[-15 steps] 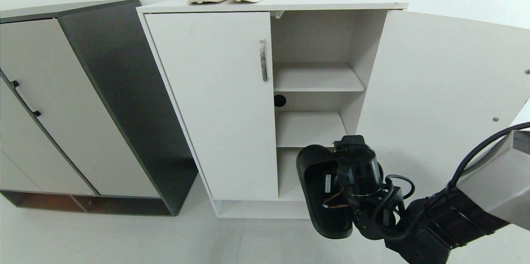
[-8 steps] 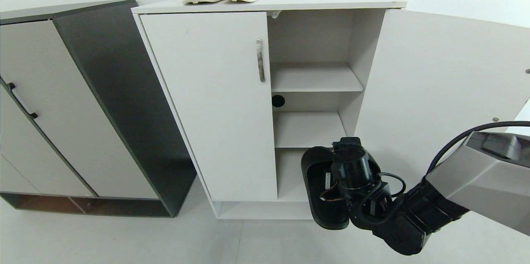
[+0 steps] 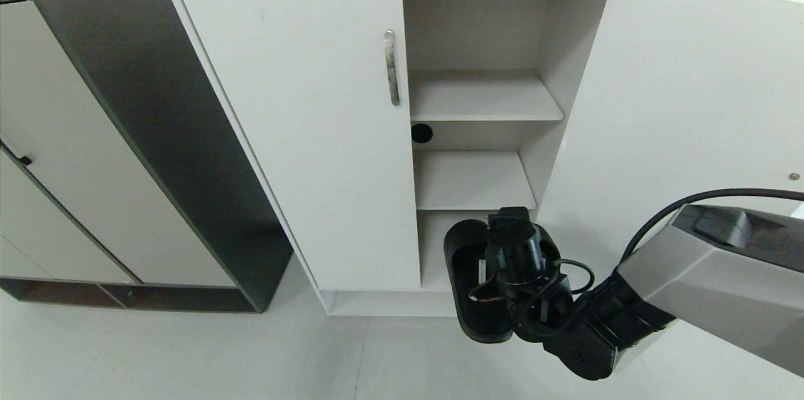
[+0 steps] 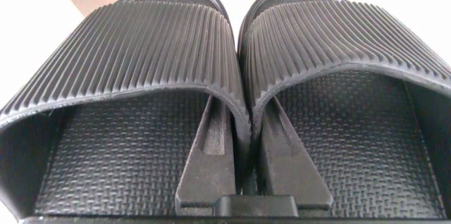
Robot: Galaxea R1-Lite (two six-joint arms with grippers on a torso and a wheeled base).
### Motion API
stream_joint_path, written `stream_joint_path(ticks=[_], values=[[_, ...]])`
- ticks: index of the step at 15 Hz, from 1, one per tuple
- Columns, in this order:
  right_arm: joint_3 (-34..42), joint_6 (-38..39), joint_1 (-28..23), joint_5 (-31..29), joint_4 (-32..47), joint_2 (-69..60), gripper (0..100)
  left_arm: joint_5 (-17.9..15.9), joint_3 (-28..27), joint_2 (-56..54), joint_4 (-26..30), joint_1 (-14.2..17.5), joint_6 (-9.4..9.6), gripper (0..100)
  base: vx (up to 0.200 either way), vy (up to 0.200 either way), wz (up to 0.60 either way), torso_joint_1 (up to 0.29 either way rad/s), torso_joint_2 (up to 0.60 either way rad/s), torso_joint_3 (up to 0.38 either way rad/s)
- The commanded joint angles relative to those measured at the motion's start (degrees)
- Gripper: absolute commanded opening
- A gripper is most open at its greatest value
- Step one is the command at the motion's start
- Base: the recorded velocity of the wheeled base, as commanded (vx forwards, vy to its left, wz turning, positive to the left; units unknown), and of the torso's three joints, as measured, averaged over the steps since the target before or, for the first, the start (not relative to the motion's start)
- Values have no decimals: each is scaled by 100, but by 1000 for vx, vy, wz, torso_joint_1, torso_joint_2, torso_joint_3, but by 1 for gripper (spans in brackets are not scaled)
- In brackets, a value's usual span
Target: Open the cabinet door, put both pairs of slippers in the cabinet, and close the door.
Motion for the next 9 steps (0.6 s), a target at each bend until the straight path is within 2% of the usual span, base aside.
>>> stream_joint_path(ticks=[1,3,6,9], values=[[-91,3,19,0,-10,169,0,0,0,13,-1,-1,1,0,0,0,0,12,-2,-188],[-179,-14,19,9,-1,231,0,0,0,13,-1,-1,1,0,0,0,0,5,2,-195],[-908,-322,19,-79,-10,609,0,0,0,13,-1,-1,1,0,0,0,0,1,1,-198],[-996,-366,28,-220,-238,618,0,0,0,13,-1,-1,1,0,0,0,0,-1,1,-43]])
